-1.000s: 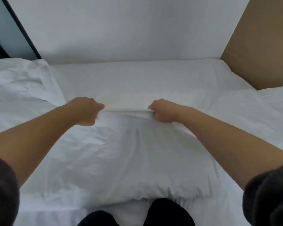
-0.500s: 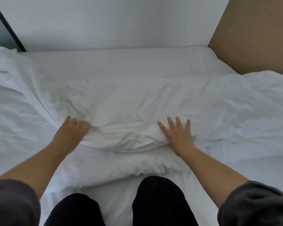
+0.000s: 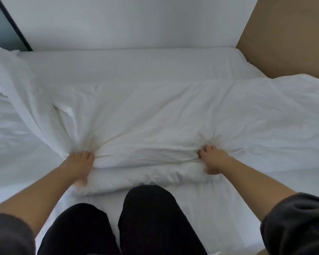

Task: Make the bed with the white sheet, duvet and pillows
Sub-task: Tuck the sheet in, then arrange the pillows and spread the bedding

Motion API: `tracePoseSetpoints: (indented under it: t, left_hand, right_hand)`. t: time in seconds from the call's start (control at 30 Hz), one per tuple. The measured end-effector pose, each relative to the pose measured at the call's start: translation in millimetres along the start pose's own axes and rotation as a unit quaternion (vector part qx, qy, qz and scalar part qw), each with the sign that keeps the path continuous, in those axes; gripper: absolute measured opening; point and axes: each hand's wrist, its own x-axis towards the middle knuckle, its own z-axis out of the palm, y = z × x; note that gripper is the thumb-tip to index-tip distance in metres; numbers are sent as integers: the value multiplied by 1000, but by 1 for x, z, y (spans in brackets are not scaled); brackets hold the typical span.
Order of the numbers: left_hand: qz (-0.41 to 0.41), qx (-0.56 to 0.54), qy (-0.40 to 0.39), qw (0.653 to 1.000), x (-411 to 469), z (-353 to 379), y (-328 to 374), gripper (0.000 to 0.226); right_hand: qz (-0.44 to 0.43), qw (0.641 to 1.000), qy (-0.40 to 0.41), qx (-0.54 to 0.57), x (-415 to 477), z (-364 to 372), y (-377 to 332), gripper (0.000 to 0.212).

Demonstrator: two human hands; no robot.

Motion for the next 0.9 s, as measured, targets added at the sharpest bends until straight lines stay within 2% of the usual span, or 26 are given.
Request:
tracePoseSetpoints:
  t: [0.07,0.1,0.13,0.17,0.23,0.3,0.33,0.4,0.47,0.6,0.7,0.8,0.9]
  left_hand:
    - [-24,-11,-29,999,3,5,5,83]
    - [-26,-40,-34,998,5,1,3,74]
    - [-36,-77,-26,996,8,-6,-1,60]
    - [-54,-118,-2,992,11,-15,-7,47]
    - [-94,-181,60,977,24,-36,-21,33]
    - [-121,-231,120,958,48,-50,-37,34]
    - [-113,-223,182,951,61,-54,-40,37]
    - [-98,-181,270,941,91,-61,-50,43]
    - [-95,-182,298,932,118,-75,-60,46]
    - [-144,-216,255,932,194,-81,-102,57]
    - [-199,-249,187,929,248,-60,-148,68]
    - [-272,-315,101,904,282,-28,-185,88]
    - [-303,-359,89,878,295,2,-191,92]
  right_hand:
    - [-28,998,-60,-11,14,-34,-2,43]
    - [-35,997,-66,-18,20,-52,-5,28]
    - [-33,998,-42,-15,24,-70,-10,15]
    - [-31,999,9,6,31,-84,-16,12]
    - [-40,985,145,82,50,-106,-33,21]
    - [-68,953,259,141,78,-121,-59,26]
    - [-83,943,280,161,88,-126,-74,32]
    - [-105,941,260,187,115,-141,-104,47]
    - [-113,947,239,182,142,-154,-129,56]
    - [-134,947,238,170,223,-188,-182,59]
    - [-128,953,219,167,285,-209,-212,64]
    - [-112,959,190,178,338,-225,-231,71]
    - [-116,959,176,190,372,-235,-251,71]
